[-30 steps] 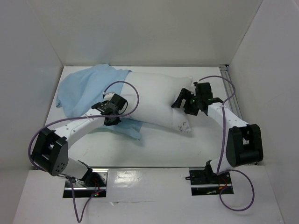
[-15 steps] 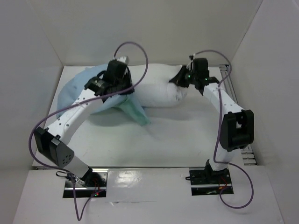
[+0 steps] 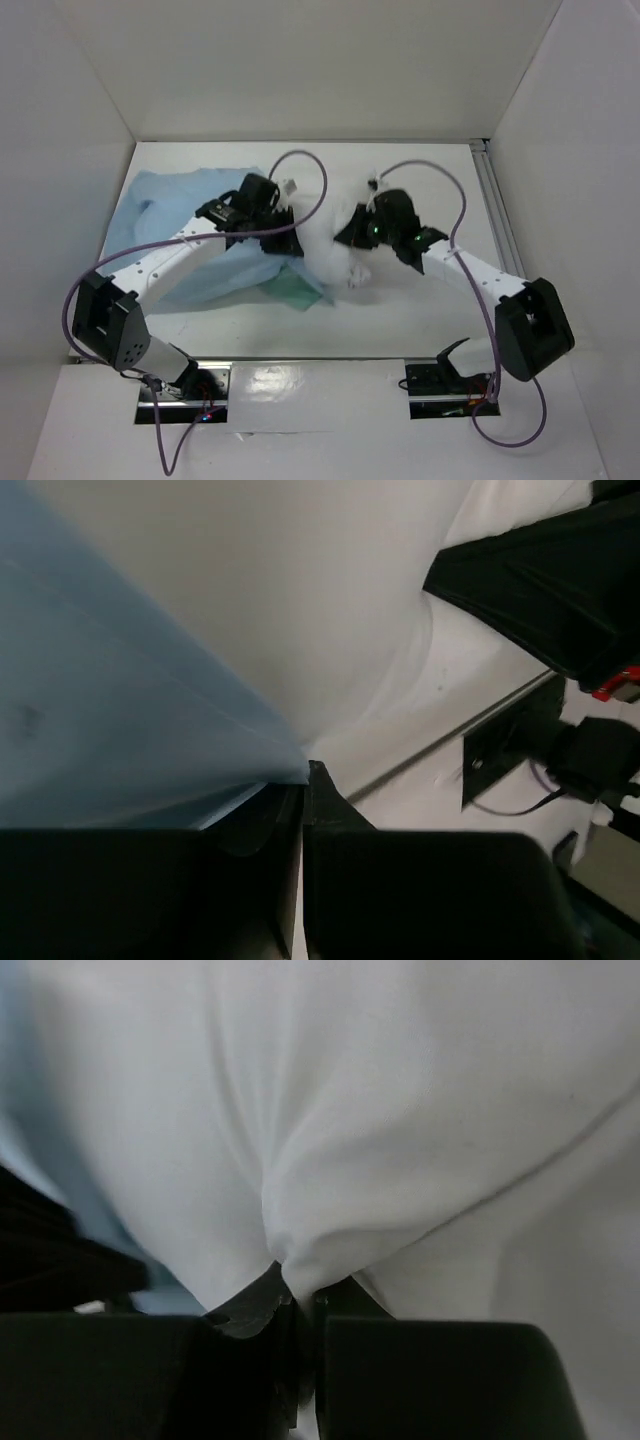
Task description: Put the pillow into the pillowcase
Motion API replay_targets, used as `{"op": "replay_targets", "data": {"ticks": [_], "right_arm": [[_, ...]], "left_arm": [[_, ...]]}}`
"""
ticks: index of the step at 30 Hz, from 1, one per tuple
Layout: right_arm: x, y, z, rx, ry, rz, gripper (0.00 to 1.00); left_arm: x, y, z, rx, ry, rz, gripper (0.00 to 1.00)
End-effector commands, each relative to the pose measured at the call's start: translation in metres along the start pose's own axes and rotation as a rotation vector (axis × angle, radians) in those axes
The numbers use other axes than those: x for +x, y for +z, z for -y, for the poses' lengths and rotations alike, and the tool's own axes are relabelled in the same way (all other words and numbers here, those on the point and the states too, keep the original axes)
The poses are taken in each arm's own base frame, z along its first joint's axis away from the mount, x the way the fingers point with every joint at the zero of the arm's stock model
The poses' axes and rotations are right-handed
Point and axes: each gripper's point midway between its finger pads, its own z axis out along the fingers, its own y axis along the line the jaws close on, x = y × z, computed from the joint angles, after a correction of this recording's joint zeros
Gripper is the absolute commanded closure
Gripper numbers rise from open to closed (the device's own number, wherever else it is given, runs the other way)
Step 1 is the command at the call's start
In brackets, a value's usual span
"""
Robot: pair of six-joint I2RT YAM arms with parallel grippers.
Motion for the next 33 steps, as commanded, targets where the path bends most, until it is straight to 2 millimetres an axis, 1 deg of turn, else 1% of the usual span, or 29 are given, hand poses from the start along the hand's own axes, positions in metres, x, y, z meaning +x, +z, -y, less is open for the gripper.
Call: {"op": "replay_targets", "data": {"ticks": [1, 2, 3, 4, 5, 7, 8, 9, 10, 11, 12, 14, 15, 16, 17, 18, 19, 20, 21, 22, 23, 24, 25, 26, 27, 28, 30, 31, 33], "right_arm": [[0.102, -0.004, 0.025, 0.053, 0.092, -0.231, 1.00], [0.110, -0.008, 0.026, 0.067, 0.085, -0.239, 1.00], [0.118, -0.013, 0.035, 0.103, 0.091, -0.253, 1.00], [0.113, -0.018, 0.032, 0.100, 0.085, -0.233, 1.00], [0.116, -0.021, 0.035, 0.105, 0.076, -0.242, 1.00], [0.117, -0.024, 0.036, 0.109, 0.043, -0.253, 1.00], [0.115, -0.025, 0.035, 0.108, 0.029, -0.255, 1.00], [0.108, -0.025, 0.032, 0.106, -0.001, -0.244, 1.00], [0.109, -0.027, 0.036, 0.128, -0.009, -0.255, 1.00], [0.108, -0.028, 0.035, 0.128, -0.021, -0.258, 0.97], [0.108, -0.028, 0.034, 0.131, -0.048, -0.262, 0.92], [0.107, -0.030, 0.040, 0.172, -0.064, -0.277, 0.81], [0.106, -0.032, 0.041, 0.180, -0.091, -0.280, 0.52], [0.102, -0.035, 0.043, 0.211, -0.102, -0.285, 0.35], [0.100, -0.038, 0.046, 0.239, -0.104, -0.283, 0.26], [0.096, -0.040, 0.049, 0.265, -0.119, -0.280, 0.22], [0.086, -0.045, 0.052, 0.309, -0.129, -0.251, 0.16], [0.079, -0.048, 0.052, 0.330, -0.136, -0.229, 0.14], [0.072, -0.051, 0.052, 0.344, -0.141, -0.207, 0.13], [0.057, -0.052, 0.048, 0.345, -0.139, -0.164, 0.11], [0.048, -0.056, 0.045, 0.343, -0.135, -0.144, 0.09], [0.041, -0.057, 0.043, 0.342, -0.131, -0.126, 0.09], [0.032, -0.059, 0.046, 0.352, -0.120, -0.109, 0.09], [0.022, -0.060, 0.042, 0.346, -0.118, -0.085, 0.08], [0.022, -0.060, 0.041, 0.346, -0.107, -0.083, 0.08], [0.017, -0.062, 0.047, 0.363, -0.094, -0.070, 0.08], [0.014, -0.063, 0.050, 0.362, -0.071, -0.067, 0.08], [0.010, -0.063, 0.059, 0.384, -0.055, -0.061, 0.08], [0.005, -0.066, 0.063, 0.400, -0.033, -0.048, 0.07]], "left_arm": [[0.009, -0.023, 0.059, 0.266, 0.026, 0.041, 0.81], [0.012, -0.025, 0.053, 0.242, 0.032, 0.044, 0.64], [0.016, -0.029, 0.050, 0.222, 0.036, 0.037, 0.48], [0.013, -0.036, 0.052, 0.217, 0.053, 0.050, 0.27], [0.001, -0.046, 0.058, 0.213, 0.101, 0.088, 0.20], [-0.003, -0.061, 0.059, 0.175, 0.126, 0.090, 0.12], [-0.008, -0.060, 0.060, 0.158, 0.140, 0.085, 0.09], [-0.025, -0.073, 0.069, 0.153, 0.180, 0.135, 0.07], [-0.028, -0.077, 0.067, 0.123, 0.185, 0.135, 0.07], [-0.038, -0.081, 0.065, 0.102, 0.201, 0.164, 0.07], [-0.054, -0.086, 0.068, 0.075, 0.214, 0.218, 0.11], [-0.074, -0.092, 0.056, 0.020, 0.198, 0.268, 0.32], [-0.087, -0.098, 0.053, 0.000, 0.204, 0.307, 0.40], [-0.099, -0.093, 0.042, -0.035, 0.182, 0.318, 0.46], [-0.106, -0.092, 0.035, -0.061, 0.183, 0.322, 0.46], [-0.122, -0.097, 0.025, -0.124, 0.167, 0.365, 0.46], [-0.134, -0.085, 0.004, -0.200, 0.136, 0.362, 0.41], [-0.143, -0.081, -0.011, -0.260, 0.103, 0.371, 0.31], [-0.159, -0.087, -0.028, -0.357, 0.071, 0.419, 0.29], [-0.168, -0.085, -0.045, -0.419, 0.049, 0.427, 0.28], [-0.172, -0.063, -0.068, -0.491, 0.012, 0.385, 0.28], [-0.178, -0.058, -0.080, -0.535, 0.000, 0.382, 0.28], [-0.191, -0.059, -0.082, -0.565, -0.001, 0.408, 0.28], [-0.192, -0.054, -0.095, -0.609, -0.015, 0.387, 0.28], [-0.191, -0.036, -0.116, -0.662, -0.047, 0.349, 0.26], [-0.198, -0.037, -0.122, -0.703, -0.057, 0.370, 0.23], [-0.191, -0.023, -0.137, -0.729, -0.048, 0.304, 0.23], [-0.184, -0.010, -0.150, -0.766, -0.051, 0.259, 0.23], [-0.172, -0.006, -0.164, -0.823, -0.067, 0.210, 0.23]]}}
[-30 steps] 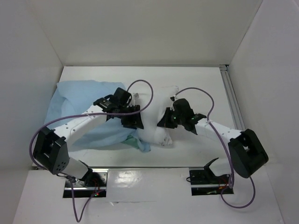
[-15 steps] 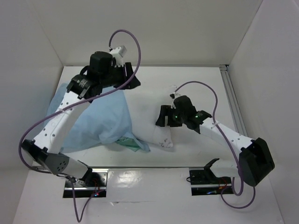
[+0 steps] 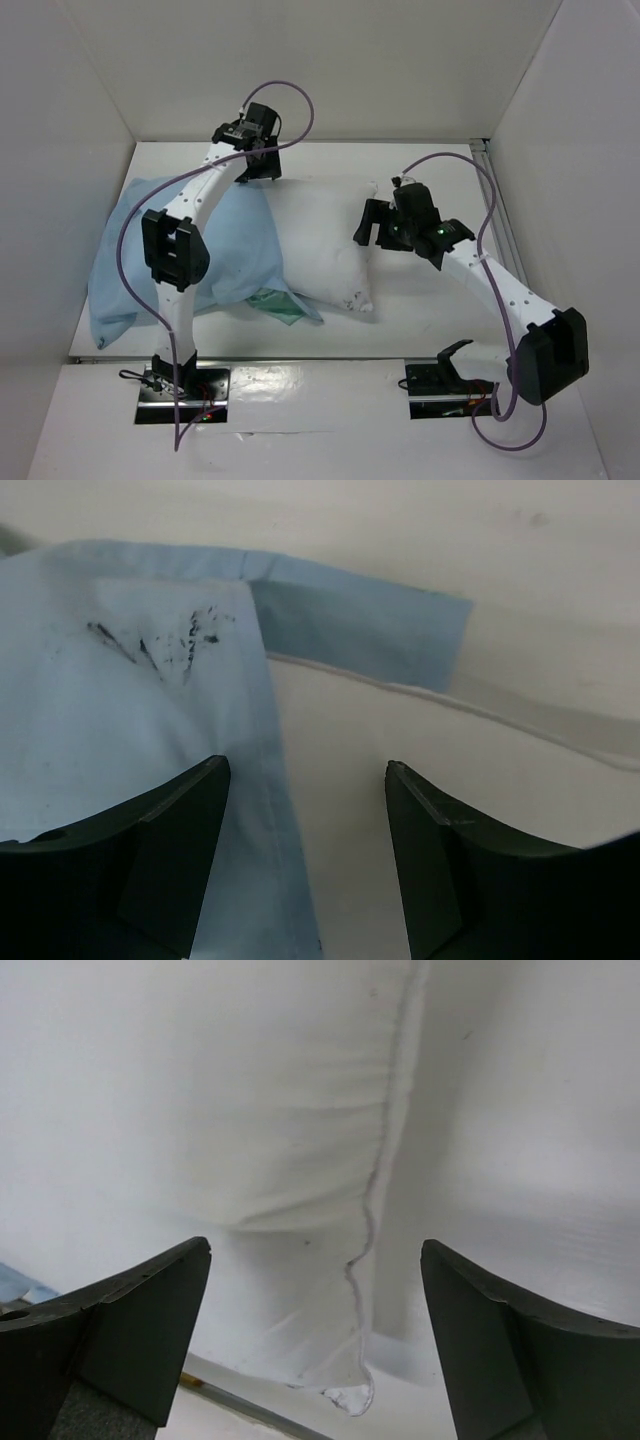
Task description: Put the pillow into the pillowcase
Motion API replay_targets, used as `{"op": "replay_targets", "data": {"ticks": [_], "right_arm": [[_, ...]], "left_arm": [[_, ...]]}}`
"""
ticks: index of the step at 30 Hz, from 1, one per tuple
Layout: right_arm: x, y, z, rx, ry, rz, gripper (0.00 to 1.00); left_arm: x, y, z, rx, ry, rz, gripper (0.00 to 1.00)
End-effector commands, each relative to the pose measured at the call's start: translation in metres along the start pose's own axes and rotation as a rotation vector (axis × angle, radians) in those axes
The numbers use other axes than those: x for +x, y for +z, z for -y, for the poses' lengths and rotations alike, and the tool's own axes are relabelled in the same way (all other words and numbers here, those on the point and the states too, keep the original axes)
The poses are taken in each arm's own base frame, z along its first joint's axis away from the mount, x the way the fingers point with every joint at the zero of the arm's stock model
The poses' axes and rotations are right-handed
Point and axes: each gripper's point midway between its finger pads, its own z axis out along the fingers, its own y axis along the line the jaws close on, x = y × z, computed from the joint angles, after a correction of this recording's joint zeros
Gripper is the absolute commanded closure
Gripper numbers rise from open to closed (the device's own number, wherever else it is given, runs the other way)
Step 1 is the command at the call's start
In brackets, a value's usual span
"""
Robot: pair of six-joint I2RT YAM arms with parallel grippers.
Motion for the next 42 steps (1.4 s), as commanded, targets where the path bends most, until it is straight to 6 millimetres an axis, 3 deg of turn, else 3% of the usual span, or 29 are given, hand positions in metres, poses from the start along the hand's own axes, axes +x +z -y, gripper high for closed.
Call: {"op": "replay_targets", "data": {"ticks": [1, 3, 5, 6, 7, 10, 15, 16, 20, 22, 23, 24, 25, 26, 29, 31, 34, 35, 36, 37, 38, 39, 42], "right_arm": [[-0.023, -0.010, 0.013, 0.040, 0.045, 0.052, 0.07], [-0.023, -0.006, 0.012, -0.012, 0.045, 0.035, 0.06], [-0.026, 0.001, 0.020, -0.025, 0.063, 0.017, 0.03], [-0.022, 0.004, 0.019, -0.048, 0.074, -0.011, 0.02], [-0.024, 0.006, 0.020, -0.054, 0.083, -0.021, 0.02], [-0.028, 0.018, 0.012, -0.136, 0.097, -0.015, 0.02], [-0.032, 0.043, -0.003, -0.264, 0.127, -0.030, 0.00], [-0.036, 0.044, -0.009, -0.296, 0.119, -0.026, 0.00], [-0.049, 0.050, -0.026, -0.402, 0.119, 0.006, 0.00], [-0.053, 0.056, -0.039, -0.459, 0.123, 0.017, 0.02], [-0.050, 0.059, -0.046, -0.482, 0.118, 0.008, 0.08], [-0.046, 0.063, -0.048, -0.485, 0.114, -0.004, 0.21], [-0.038, 0.068, -0.056, -0.501, 0.106, -0.035, 0.80], [-0.035, 0.068, -0.059, -0.508, 0.100, -0.042, 1.00], [-0.028, 0.055, -0.064, -0.497, 0.111, -0.002, 1.00], [-0.024, 0.045, -0.059, -0.471, 0.108, 0.037, 1.00], [-0.002, 0.027, -0.035, -0.323, 0.092, 0.052, 1.00], [0.009, 0.021, -0.037, -0.323, 0.067, 0.028, 1.00], [0.007, 0.021, -0.025, -0.229, 0.050, 0.071, 1.00], [0.015, 0.018, -0.019, -0.190, 0.032, 0.070, 1.00], [0.023, 0.014, -0.018, -0.168, 0.009, 0.067, 1.00], [0.026, 0.008, -0.005, -0.117, 0.003, 0.085, 1.00], [0.030, -0.004, 0.004, -0.067, -0.016, 0.114, 1.00]], "left_arm": [[0.016, 0.002, -0.030, -0.162, 0.009, -0.044, 0.23], [0.016, 0.005, -0.036, -0.164, -0.006, -0.031, 0.27], [0.013, 0.002, -0.035, -0.130, -0.025, -0.017, 0.40], [0.013, 0.002, -0.035, -0.130, -0.025, -0.017, 0.64], [0.010, -0.002, -0.035, -0.126, -0.028, -0.009, 0.79], [-0.005, -0.009, -0.032, -0.090, -0.016, 0.024, 1.00], [-0.034, -0.027, -0.044, -0.093, -0.006, 0.064, 1.00], [-0.033, -0.027, -0.042, -0.083, -0.005, 0.060, 1.00], [-0.045, -0.062, -0.031, 0.031, 0.007, 0.109, 1.00], [-0.039, -0.077, -0.018, 0.132, 0.019, 0.092, 1.00], [-0.041, -0.080, -0.011, 0.176, 0.017, 0.103, 1.00], [-0.036, -0.083, -0.002, 0.218, 0.026, 0.093, 1.00], [-0.026, -0.085, 0.005, 0.271, 0.042, 0.064, 1.00], [-0.018, -0.082, 0.013, 0.289, 0.064, 0.048, 1.00], [-0.007, -0.077, 0.004, 0.237, 0.073, 0.033, 1.00], [-0.002, -0.067, -0.010, 0.154, 0.066, 0.030, 0.98], [-0.003, -0.067, -0.022, 0.089, 0.065, 0.046, 0.95], [-0.004, -0.067, -0.024, 0.080, 0.065, 0.049, 0.95], [-0.004, -0.066, -0.026, 0.070, 0.074, 0.054, 0.92], [0.000, -0.064, -0.030, 0.050, 0.078, 0.041, 0.85], [0.002, -0.061, -0.036, 0.019, 0.081, 0.040, 0.59], [0.004, -0.058, -0.040, 0.009, 0.076, 0.031, 0.43], [0.012, -0.046, -0.040, 0.022, 0.074, -0.004, 0.22]]}}
